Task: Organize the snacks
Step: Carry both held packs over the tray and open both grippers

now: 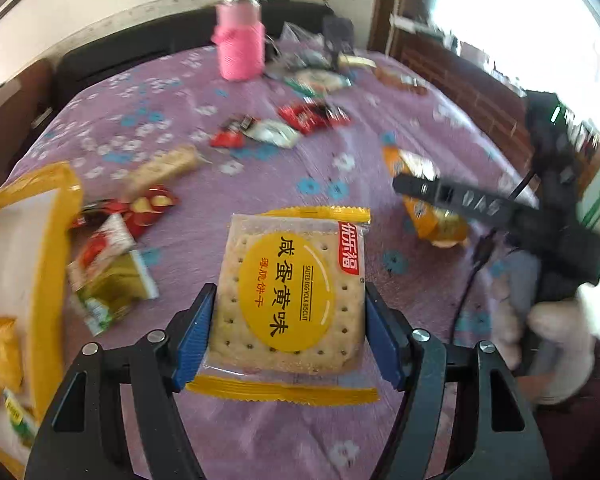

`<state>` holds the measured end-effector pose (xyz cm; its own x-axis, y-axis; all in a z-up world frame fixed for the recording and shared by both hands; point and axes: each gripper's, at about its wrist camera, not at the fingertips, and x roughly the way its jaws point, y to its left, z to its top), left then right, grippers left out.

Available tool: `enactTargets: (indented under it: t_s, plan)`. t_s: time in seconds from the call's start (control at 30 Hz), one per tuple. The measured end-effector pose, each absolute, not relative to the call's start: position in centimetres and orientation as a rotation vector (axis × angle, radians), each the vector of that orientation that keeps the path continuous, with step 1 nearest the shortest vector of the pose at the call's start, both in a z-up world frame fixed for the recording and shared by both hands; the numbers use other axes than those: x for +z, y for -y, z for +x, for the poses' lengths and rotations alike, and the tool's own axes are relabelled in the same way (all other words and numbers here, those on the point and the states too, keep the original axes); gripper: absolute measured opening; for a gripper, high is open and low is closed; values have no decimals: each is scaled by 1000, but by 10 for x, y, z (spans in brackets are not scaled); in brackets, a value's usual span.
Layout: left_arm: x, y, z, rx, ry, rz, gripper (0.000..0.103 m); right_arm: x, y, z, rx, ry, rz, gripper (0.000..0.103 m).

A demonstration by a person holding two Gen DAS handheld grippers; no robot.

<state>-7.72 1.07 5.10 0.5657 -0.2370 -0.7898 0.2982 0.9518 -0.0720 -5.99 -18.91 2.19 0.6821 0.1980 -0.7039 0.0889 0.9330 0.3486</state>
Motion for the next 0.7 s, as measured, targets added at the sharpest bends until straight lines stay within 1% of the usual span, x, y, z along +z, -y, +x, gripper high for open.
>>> enactTargets:
  t_s: [0.23, 0.4, 0.5, 0.7]
  plan:
    - [92, -71, -108, -243, -825, -70, 69, 29, 186, -66, 39, -771, 342, 72]
    - [107, -113, -128, -179, -775, -94, 69, 37, 177, -69, 9, -746, 281, 72]
    - [118, -146, -132, -122, -761, -83, 69, 53, 166, -78, 35, -731, 278, 71]
    - [135, -204, -117, -39, -743, -89, 69, 116, 116, -98, 200, -668, 260, 71]
